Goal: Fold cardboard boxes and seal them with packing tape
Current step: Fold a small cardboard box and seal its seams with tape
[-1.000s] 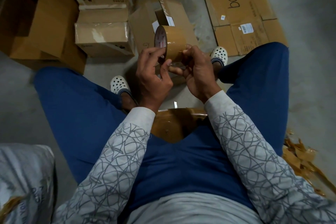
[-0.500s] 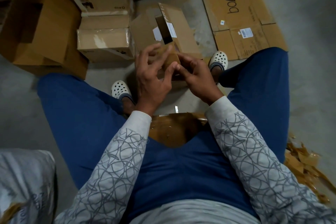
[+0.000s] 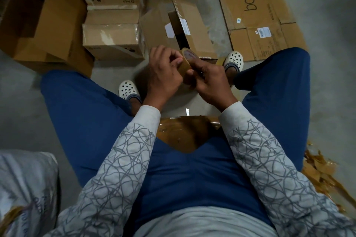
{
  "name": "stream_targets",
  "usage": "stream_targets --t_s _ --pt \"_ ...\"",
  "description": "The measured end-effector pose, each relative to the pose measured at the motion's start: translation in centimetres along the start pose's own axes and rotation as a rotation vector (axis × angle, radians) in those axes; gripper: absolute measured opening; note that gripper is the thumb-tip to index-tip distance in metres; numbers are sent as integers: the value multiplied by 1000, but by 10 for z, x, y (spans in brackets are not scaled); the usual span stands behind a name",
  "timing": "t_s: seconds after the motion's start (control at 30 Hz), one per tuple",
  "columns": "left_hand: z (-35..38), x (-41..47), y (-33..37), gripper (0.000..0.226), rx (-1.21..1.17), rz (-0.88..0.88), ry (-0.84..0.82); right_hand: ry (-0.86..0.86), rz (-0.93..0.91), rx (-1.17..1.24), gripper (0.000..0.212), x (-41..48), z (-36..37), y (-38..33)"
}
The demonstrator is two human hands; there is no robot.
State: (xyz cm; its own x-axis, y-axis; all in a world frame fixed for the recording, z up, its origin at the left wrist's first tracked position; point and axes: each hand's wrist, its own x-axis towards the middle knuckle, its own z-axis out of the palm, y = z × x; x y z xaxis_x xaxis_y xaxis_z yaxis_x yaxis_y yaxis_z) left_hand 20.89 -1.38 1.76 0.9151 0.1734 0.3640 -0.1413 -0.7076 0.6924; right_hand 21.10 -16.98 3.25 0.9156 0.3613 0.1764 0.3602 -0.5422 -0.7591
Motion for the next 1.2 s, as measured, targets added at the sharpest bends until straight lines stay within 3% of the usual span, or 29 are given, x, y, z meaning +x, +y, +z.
stream_targets --t_s 0.17,0.4,0.57,0.67,0.73,0.9,1.03,1.2 --pt "13 3 14 16 29 42 -49 73 16 -57 39 0 2 1" --pt "12 3 9 32 -37 160 42 107 145 133 31 4 -2 -2" --pt "1 -1 8 7 -229 88 26 70 186 312 26 6 -13 6" --pt "-7 -3 8 39 -251 33 1 95 197 334 26 6 -14 8" --pt "-8 -1 7 46 -155 78 -18 82 188 343 25 5 -15 7" --pt "-3 3 3 23 -93 191 50 62 183 277 27 4 -15 8" --pt "3 5 3 6 -68 174 53 47 171 173 29 2 -16 7" --pt "13 2 6 3 10 209 17 29 189 206 28 4 -16 8"
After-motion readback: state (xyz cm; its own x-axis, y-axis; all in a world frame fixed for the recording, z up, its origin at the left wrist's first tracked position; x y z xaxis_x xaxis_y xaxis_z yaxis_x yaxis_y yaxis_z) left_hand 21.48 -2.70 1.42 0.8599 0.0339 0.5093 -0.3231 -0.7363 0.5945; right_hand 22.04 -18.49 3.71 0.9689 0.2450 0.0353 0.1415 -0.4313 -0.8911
